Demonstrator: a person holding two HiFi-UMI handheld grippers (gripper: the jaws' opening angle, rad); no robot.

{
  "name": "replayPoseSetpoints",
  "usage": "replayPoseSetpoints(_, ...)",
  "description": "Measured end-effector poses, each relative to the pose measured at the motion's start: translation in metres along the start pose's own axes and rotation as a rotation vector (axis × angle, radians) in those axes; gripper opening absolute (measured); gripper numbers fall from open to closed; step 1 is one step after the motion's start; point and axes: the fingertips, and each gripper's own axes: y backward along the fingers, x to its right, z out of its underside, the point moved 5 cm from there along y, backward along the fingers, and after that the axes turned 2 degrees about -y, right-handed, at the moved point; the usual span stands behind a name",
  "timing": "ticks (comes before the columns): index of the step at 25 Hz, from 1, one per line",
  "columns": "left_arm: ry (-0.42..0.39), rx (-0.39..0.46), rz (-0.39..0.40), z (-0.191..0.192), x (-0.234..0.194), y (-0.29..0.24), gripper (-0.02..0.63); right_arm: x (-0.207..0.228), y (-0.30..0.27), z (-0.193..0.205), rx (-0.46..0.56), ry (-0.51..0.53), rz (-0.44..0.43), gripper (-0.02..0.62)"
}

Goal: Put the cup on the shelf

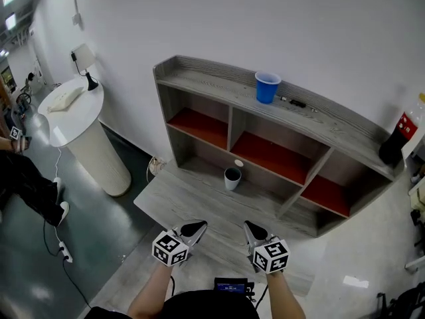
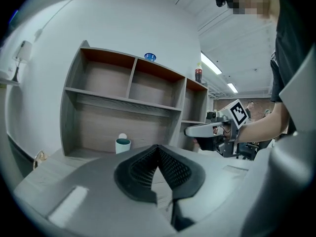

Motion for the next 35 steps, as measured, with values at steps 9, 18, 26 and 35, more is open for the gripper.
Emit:
replayPoseSetpoints(9,0.015,0.014,0.023,0.01,0.0,0.066,-0.002,-0.054,0.006,0.007,0.02,-0.033,0.069,-0.002)
replayPoseSetpoints(18,0.057,-0.005,0.048,0.039,0.01,0.114,-0.002,-0.11,0.028,0.029,0.009,-0.038,0.115,-0.002)
replayPoseSetpoints(26,0.061,-0.014,0.108,0.056,0.034,0.136,-0.002,-0.14,0.062,0.054,0.01,-0.059,0.166,-0.002)
replayPoseSetpoints(35,0.054,-0.003,0.145,0.061,0.053,0.15,0.0,-0.162,0.084,0.068,0.018,-0.06,0.193,-0.002)
